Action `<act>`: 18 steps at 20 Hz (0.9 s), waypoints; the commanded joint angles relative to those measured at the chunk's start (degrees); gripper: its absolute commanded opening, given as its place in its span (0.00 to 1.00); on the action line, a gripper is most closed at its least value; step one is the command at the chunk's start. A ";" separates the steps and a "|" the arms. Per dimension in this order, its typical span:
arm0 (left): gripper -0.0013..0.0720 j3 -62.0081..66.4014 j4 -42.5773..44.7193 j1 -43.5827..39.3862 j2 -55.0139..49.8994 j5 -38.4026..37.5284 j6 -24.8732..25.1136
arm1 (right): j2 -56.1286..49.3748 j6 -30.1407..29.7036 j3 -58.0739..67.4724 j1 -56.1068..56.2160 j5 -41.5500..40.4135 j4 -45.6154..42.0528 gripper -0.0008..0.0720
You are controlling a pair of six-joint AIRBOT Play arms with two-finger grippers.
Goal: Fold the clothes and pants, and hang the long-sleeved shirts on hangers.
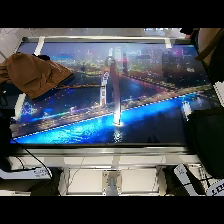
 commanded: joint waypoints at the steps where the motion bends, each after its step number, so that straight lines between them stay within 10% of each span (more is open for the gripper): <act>1: 0.04 3.96 -10.47 -7.58 7.43 -2.75 -0.07 | 0.04 -0.13 5.01 -0.02 0.20 -2.36 0.60; 7: 0.04 4.79 -41.46 -34.69 22.73 1.53 1.51 | 0.04 -6.03 16.57 0.00 7.34 -23.74 0.60; 14: 0.04 4.79 -42.34 -78.12 8.70 8.31 1.53 | -3.15 -5.70 14.16 0.04 11.74 -30.47 0.60; 18: 0.17 5.99 -42.34 -85.96 -0.66 21.49 -1.14 | -6.99 -5.46 11.65 0.37 11.63 -25.35 0.60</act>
